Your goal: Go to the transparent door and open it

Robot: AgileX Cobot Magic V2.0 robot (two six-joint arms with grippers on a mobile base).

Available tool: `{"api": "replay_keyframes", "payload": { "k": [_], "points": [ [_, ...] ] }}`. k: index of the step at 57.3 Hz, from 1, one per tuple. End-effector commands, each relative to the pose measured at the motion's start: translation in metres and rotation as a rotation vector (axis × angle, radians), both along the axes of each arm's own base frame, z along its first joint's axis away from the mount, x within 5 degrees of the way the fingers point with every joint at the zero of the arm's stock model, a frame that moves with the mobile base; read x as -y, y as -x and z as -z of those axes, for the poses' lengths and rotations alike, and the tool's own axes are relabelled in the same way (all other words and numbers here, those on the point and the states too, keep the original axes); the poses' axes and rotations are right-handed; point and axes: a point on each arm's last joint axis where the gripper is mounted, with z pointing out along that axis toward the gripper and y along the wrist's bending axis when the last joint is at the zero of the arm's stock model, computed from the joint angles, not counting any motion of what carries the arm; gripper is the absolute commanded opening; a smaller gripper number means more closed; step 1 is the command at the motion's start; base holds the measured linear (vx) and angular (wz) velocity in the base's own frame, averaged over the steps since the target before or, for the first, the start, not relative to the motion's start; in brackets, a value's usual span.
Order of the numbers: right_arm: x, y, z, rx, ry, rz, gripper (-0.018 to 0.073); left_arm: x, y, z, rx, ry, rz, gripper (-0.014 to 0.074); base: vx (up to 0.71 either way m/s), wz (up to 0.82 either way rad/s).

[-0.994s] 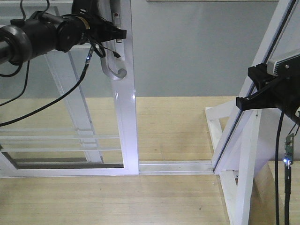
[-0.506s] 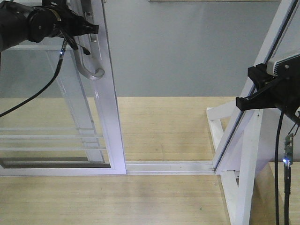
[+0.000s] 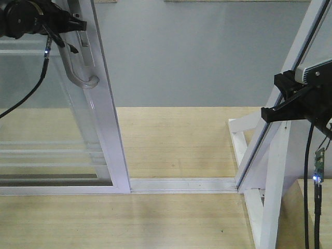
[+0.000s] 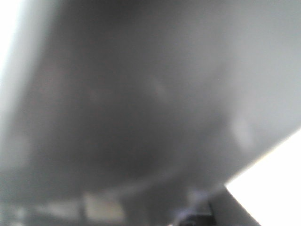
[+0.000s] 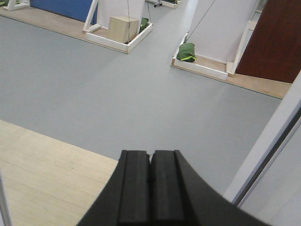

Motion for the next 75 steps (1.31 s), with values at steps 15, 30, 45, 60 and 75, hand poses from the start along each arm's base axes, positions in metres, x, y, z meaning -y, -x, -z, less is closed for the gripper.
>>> {"api": "replay_keyframes", "payload": {
  "k": [15, 30, 45, 60, 75],
  "points": [
    [-0.001, -0.003, -0.020, 0.121, -0.029, -0.012, -0.0006, -0.025, 0.042, -0.118, 0.370, 0.011, -0.025, -0.0004, 0.00, -0.01],
    [-0.001, -0.002, -0.020, 0.121, -0.029, -0.011, -0.0006, -0.028, 0.076, -0.103, 0.311, 0.013, -0.021, -0.0004, 0.00, -0.01],
    [0.000, -0.002, -0.020, 0.113, -0.030, -0.009, -0.0006, -0.029, 0.137, -0.071, 0.325, 0.032, 0.016, -0.0004, 0.00, 0.00],
    [0.003, 0.012, -0.036, 0.144, -0.022, 0.009, -0.0006, -0.031, 0.205, -0.040, 0.363, 0.052, 0.046, -0.0004, 0.00, 0.00],
    [0.013, 0.057, -0.066, 0.179, -0.020, 0.078, -0.0006, -0.035, 0.264, 0.002, 0.348, 0.076, 0.052, -0.0004, 0.00, 0.00]
  ]
}}
